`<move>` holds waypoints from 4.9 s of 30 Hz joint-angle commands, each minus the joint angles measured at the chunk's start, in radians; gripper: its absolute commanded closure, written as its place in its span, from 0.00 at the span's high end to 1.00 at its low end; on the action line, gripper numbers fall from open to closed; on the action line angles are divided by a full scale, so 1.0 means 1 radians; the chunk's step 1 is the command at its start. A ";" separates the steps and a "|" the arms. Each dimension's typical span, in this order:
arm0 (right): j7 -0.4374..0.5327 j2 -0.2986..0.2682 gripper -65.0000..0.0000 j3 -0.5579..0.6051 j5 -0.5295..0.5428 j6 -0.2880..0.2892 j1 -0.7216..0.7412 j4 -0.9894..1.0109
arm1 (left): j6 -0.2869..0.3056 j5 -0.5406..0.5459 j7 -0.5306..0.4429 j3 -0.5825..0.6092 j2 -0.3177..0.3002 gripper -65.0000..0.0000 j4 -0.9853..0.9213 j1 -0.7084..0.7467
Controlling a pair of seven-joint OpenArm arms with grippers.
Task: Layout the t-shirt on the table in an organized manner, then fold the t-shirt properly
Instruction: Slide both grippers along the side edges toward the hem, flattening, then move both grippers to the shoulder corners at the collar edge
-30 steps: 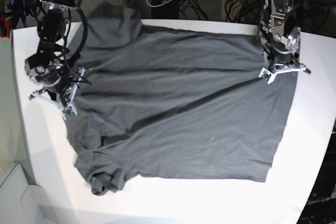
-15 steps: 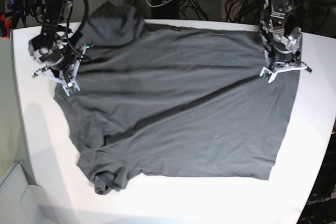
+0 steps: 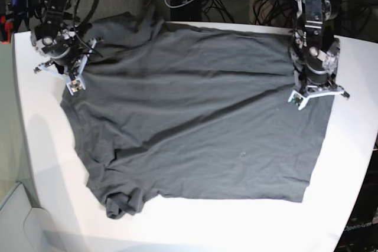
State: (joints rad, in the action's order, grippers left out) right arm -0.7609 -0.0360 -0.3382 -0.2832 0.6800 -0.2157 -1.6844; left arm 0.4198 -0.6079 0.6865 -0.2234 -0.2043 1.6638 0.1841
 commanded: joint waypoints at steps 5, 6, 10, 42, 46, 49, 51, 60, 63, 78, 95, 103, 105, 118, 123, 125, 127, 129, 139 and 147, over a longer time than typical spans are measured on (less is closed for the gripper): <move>-0.065 0.002 0.00 -0.046 -0.011 0.018 -0.023 -0.009 | -0.009 -0.005 -0.004 -0.008 -0.010 0.00 0.020 -0.045; -0.065 0.005 0.00 -0.060 -0.011 0.018 -0.023 -0.019 | -0.009 -0.005 -0.004 -0.009 -0.010 0.00 0.014 -0.053; -0.065 0.015 0.00 -0.101 -0.011 0.018 -0.023 -0.095 | -0.009 -0.005 -0.004 -0.011 -0.010 0.00 -0.027 -0.130; -0.131 0.006 0.00 0.199 -0.012 0.018 0.642 0.467 | -0.017 -0.005 -0.083 -0.163 0.095 0.00 -0.678 -0.575; -0.095 -0.015 0.00 0.195 -0.012 0.018 0.698 0.626 | -0.017 -0.007 -0.124 -0.169 0.095 0.00 -0.755 -0.584; -0.041 -0.021 0.00 0.195 -0.012 0.018 0.720 0.719 | -0.017 -0.007 -0.149 -0.179 0.095 0.00 -0.804 -0.599; -0.010 -0.023 0.00 0.196 -0.014 0.018 0.744 0.774 | -0.017 -0.007 -0.150 -0.187 0.095 0.00 -0.824 -0.613; 0.159 -0.081 0.00 0.195 -0.014 -0.007 0.907 1.084 | -0.019 -0.007 -0.150 -0.190 0.095 0.00 -0.847 -0.659; 0.189 -0.107 0.00 0.195 -0.014 -0.069 0.936 1.113 | -0.019 -0.005 -0.150 -0.196 0.095 0.00 -0.851 -0.677; 0.185 -0.114 0.00 0.199 -0.009 -0.065 0.959 0.964 | -0.105 -0.005 -0.149 -0.232 0.122 0.00 -0.683 -0.720; 0.249 -0.057 0.00 0.204 -0.009 -0.065 0.928 1.028 | -0.106 -0.005 -0.152 -0.232 0.121 0.00 -0.899 -0.726; 0.380 -0.069 0.00 0.204 -0.014 -0.065 0.932 1.153 | -0.106 -0.005 -0.271 -0.232 0.119 0.00 -0.989 -0.726; 0.412 -0.077 0.00 0.204 -0.014 -0.069 0.950 1.179 | -0.106 -0.005 -0.278 -0.232 0.121 0.00 -1.005 -0.726; 0.519 -0.104 0.00 0.196 -0.014 -0.162 1.013 1.223 | -0.106 0.128 -0.248 -0.256 0.124 0.00 -0.819 -0.713; 0.409 -0.121 0.00 0.193 -0.009 -0.161 0.922 0.956 | -0.097 0.243 -0.124 -0.271 0.122 0.00 -0.595 -0.664; 0.355 -0.120 0.00 0.193 -0.009 -0.138 0.853 0.781 | -0.095 0.262 -0.064 -0.271 0.122 0.00 -0.492 -0.627; 0.298 -0.117 0.00 0.192 -0.009 -0.095 0.784 0.614 | -0.095 0.266 -0.004 -0.271 0.122 0.00 -0.391 -0.590; 0.229 -0.106 0.00 0.192 -0.009 -0.081 0.717 0.452 | -0.094 0.268 0.075 -0.271 0.122 0.01 -0.287 -0.535; 0.019 -0.026 0.35 0.004 -0.008 -0.058 0.368 0.017 | -0.057 0.340 0.183 -0.279 0.113 0.35 -0.018 -0.209; 0.013 0.094 0.58 -0.192 -0.009 0.018 0.163 -0.148 | -0.051 0.420 0.183 -0.288 0.115 0.72 0.131 -0.033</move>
State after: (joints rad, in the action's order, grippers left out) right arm -0.7670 0.0605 -0.5331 -0.3038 0.7017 -0.0681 -1.8141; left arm 0.3748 -0.1814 0.8818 -0.5049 -0.0811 1.7752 0.1574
